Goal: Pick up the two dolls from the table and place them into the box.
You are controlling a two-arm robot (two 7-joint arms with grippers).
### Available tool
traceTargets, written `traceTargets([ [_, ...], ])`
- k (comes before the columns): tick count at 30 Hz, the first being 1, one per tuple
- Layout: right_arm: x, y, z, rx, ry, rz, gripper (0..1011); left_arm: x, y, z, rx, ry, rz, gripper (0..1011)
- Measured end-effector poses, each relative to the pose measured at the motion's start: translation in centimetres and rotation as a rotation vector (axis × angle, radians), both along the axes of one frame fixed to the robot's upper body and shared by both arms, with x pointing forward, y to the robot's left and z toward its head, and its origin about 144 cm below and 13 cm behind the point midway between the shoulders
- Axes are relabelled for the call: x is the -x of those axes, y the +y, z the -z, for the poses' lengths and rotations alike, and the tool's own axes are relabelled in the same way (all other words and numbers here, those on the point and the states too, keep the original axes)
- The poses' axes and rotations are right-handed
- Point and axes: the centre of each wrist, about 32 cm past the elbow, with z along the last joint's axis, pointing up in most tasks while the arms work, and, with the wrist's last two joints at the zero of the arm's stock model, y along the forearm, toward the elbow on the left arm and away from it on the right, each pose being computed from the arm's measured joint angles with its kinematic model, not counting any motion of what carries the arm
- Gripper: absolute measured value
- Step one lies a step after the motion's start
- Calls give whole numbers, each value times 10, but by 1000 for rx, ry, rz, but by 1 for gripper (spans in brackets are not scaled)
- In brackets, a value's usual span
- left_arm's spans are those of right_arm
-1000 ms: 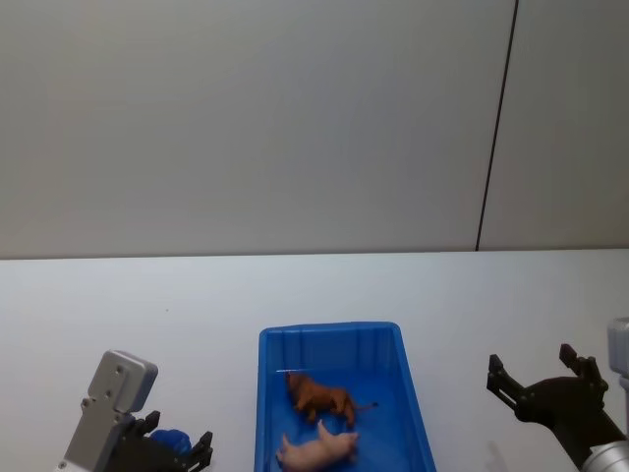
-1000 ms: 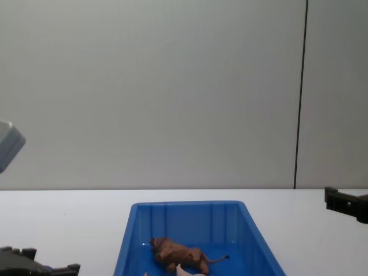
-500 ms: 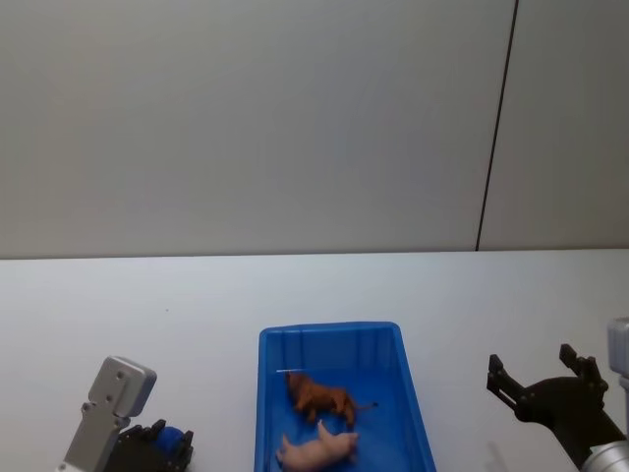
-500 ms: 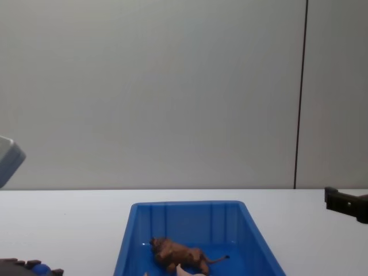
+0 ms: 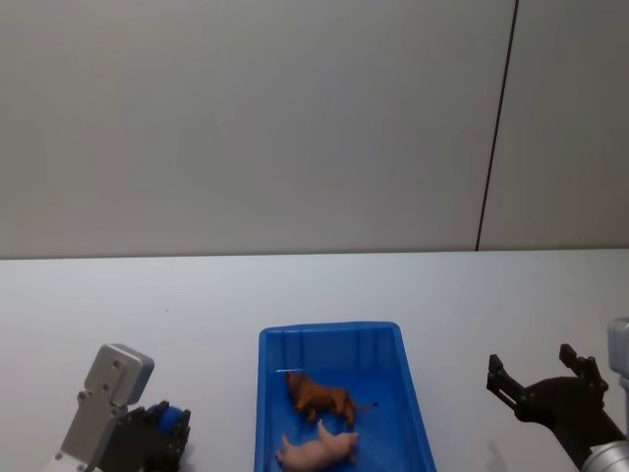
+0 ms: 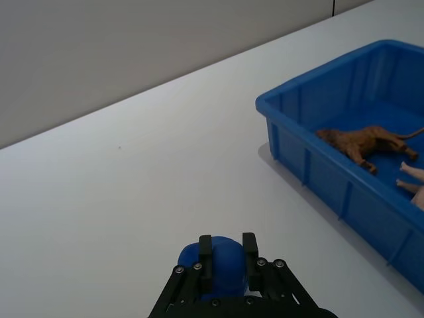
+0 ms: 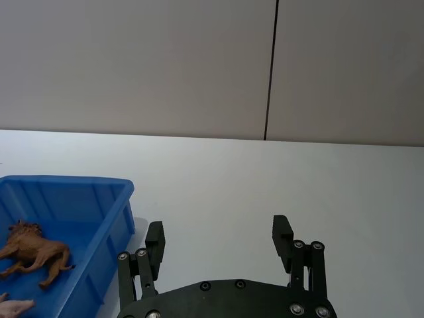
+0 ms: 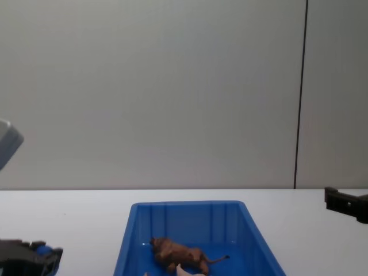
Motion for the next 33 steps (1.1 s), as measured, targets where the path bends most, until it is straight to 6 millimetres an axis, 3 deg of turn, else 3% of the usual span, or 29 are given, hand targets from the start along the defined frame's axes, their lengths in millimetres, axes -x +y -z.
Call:
traceTargets([
  [19,0,0,0,0,0,0,1001,-5,-10,-35,63,-165,147,168],
  [33,0,0,0,0,0,0,1001,-18,-34,-55,156,-243,347,111],
])
